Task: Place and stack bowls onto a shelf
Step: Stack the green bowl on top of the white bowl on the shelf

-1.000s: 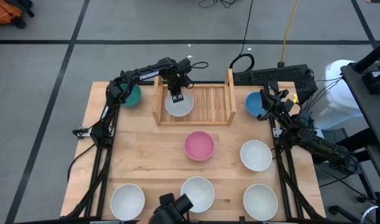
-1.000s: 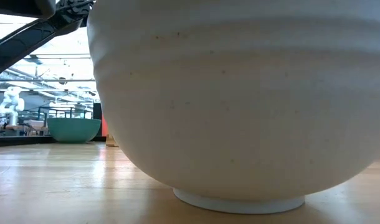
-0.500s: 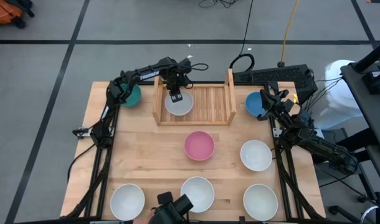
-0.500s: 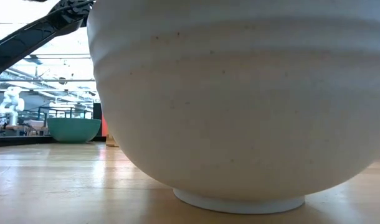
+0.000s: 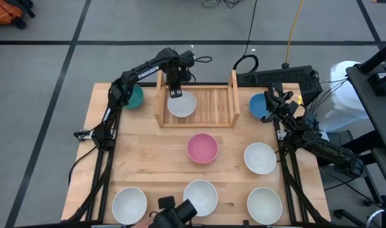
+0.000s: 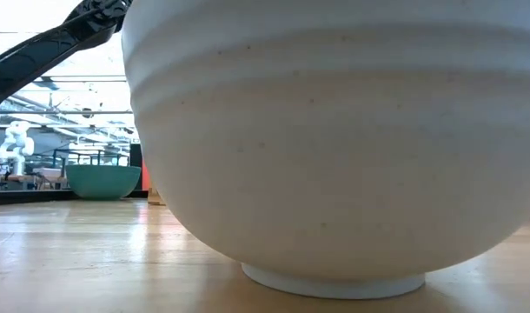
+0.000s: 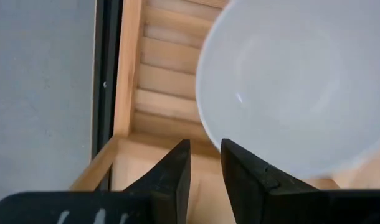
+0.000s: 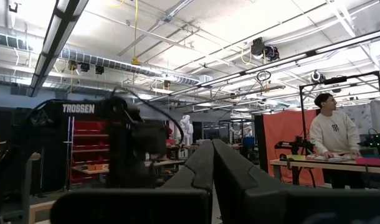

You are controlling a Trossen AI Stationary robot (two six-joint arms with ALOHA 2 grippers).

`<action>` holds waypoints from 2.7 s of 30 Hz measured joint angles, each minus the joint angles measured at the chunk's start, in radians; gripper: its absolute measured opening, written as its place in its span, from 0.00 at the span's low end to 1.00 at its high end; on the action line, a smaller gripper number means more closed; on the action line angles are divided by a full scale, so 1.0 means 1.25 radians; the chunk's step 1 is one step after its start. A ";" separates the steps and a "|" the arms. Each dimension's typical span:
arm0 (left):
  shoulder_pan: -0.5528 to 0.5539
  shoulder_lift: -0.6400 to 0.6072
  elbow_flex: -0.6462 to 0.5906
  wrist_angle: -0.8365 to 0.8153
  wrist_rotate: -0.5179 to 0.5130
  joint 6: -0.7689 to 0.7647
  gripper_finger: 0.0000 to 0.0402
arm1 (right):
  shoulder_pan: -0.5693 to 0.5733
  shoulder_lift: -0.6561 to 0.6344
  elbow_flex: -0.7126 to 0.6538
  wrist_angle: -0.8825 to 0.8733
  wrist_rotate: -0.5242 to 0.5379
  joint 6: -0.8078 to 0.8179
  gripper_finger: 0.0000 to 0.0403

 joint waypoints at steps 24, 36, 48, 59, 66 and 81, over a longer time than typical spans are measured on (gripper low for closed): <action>0.171 -0.186 0.080 -0.035 -0.197 -0.585 0.24 | 0.000 0.000 0.000 0.006 -0.001 0.000 0.00; 0.276 -0.352 -0.245 -0.035 -0.173 -0.751 0.24 | 0.000 0.000 0.000 0.006 -0.002 -0.001 0.00; 0.248 -0.576 -0.631 -0.019 -0.135 -0.691 0.24 | 0.000 0.000 0.000 0.005 -0.002 -0.029 0.00; 0.246 -0.685 -0.853 0.120 -0.068 -0.433 0.24 | 0.000 0.000 0.000 0.006 -0.002 -0.063 0.00; 0.246 -0.683 -0.936 0.231 -0.031 -0.317 0.24 | 0.000 0.000 0.000 0.010 -0.001 -0.063 0.00; 0.246 -0.683 -1.033 0.341 -0.033 -0.184 0.24 | 0.000 0.000 0.000 0.039 0.000 -0.063 0.00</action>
